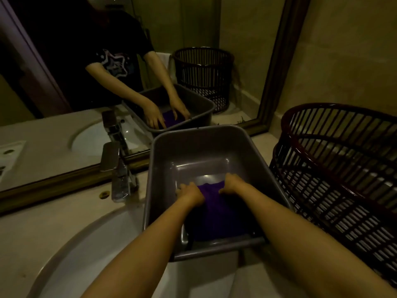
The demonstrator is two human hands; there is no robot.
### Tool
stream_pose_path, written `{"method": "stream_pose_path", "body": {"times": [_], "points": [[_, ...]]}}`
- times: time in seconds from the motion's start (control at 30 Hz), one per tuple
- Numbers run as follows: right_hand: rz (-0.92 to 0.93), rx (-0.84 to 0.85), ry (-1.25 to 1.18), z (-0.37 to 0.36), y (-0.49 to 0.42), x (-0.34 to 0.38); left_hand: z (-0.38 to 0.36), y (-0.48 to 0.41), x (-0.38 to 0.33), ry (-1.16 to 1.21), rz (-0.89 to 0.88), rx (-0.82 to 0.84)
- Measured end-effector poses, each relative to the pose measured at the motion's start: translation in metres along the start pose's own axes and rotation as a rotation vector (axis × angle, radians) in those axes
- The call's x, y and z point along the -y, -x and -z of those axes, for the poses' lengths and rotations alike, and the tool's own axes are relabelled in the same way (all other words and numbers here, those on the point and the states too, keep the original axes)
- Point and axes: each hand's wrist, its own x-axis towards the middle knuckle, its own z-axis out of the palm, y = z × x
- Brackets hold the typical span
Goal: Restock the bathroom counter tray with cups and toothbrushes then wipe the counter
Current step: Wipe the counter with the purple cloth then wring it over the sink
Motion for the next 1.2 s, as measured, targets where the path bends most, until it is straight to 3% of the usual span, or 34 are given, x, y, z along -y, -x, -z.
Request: {"method": "stream_pose_path", "body": {"times": [0.13, 0.3, 0.57, 0.7, 0.8, 0.93, 1.1, 1.2], "points": [[-0.022, 0.030, -0.028, 0.000, -0.005, 0.002, 0.002, -0.007, -0.005, 0.187, 0.051, 0.012], [-0.019, 0.044, -0.208, 0.009, 0.003, 0.005, 0.014, -0.002, -0.002, 0.446, -0.049, 0.101], [0.025, 0.075, -0.446, 0.058, 0.052, 0.017, 0.068, 0.055, 0.013, 0.751, -0.322, -0.051], [0.169, -0.014, -0.591, 0.088, 0.105, 0.057, 0.103, 0.098, 0.034, 0.931, -0.468, -0.152], [0.320, -0.021, -0.752, 0.104, 0.158, 0.095, 0.134, 0.136, 0.067, 1.013, -0.542, -0.217], [0.537, -0.008, -0.747, 0.098, 0.228, 0.149, 0.164, 0.192, 0.133, 1.062, -0.621, -0.338], [0.681, 0.008, -0.697, 0.031, 0.288, 0.218, 0.171, 0.262, 0.245, 1.065, -0.630, -0.398], [0.698, 0.117, -0.723, -0.028, 0.311, 0.251, 0.156, 0.293, 0.316, 1.074, -0.557, -0.403]]}}
